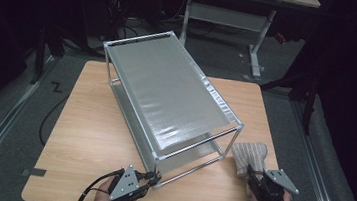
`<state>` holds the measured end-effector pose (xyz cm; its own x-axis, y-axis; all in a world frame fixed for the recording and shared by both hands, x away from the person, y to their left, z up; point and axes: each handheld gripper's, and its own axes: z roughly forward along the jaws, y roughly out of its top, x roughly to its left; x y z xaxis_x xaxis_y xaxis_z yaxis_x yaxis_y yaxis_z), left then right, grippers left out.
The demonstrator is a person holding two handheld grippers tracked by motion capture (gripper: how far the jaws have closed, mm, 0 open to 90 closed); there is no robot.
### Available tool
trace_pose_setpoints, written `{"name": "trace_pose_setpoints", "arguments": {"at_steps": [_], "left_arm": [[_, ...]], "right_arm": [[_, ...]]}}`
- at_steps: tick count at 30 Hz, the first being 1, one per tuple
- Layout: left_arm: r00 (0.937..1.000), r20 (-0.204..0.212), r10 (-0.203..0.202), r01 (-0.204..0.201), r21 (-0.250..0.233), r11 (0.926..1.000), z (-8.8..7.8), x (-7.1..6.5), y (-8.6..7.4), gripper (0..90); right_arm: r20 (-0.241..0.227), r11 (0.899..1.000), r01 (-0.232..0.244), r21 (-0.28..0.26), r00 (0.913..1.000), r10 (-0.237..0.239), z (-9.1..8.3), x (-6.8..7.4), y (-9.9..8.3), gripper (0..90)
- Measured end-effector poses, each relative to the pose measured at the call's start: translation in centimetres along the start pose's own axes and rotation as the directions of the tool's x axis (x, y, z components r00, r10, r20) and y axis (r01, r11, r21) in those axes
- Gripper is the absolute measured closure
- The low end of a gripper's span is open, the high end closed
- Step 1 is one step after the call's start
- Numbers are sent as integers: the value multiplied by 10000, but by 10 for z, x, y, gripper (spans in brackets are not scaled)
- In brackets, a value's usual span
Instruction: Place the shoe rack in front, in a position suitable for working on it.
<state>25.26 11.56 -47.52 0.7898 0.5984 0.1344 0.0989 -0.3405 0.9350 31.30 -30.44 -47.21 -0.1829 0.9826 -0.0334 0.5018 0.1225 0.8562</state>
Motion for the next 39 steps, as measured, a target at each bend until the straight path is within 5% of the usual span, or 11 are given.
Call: {"name": "trace_pose_setpoints", "arguments": {"at_steps": [11, 17, 26, 31, 39], "left_arm": [[9939, -963, -541, 542, -14, 9985, -22, 11, -10, 780], [9806, -1655, -1053, 1043, -149, 9944, -35, 22, -16, 779], [9581, -2452, -1478, 1457, -270, 9890, -47, 41, -23, 781], [9525, -2579, -1618, 1584, -342, 9868, -49, 45, -25, 781], [9497, -2672, -1631, 1595, -355, 9866, -51, 48, -25, 778]], "right_arm": [[-1371, 9940, 978, 495, 9864, -902, 35, 41, 9, 634], [-1985, 9946, 951, 409, 9764, -852, 41, 50, 13, 634], [-2860, 9905, 1314, -397, 9483, -1372, 32, 74, 21, 634], [-2896, 9862, 1238, -1096, 9452, -1509, 20, 79, 28, 634], [-2756, 9647, 996, -2439, 9466, -1674, -6, 78, 42, 634]]}}
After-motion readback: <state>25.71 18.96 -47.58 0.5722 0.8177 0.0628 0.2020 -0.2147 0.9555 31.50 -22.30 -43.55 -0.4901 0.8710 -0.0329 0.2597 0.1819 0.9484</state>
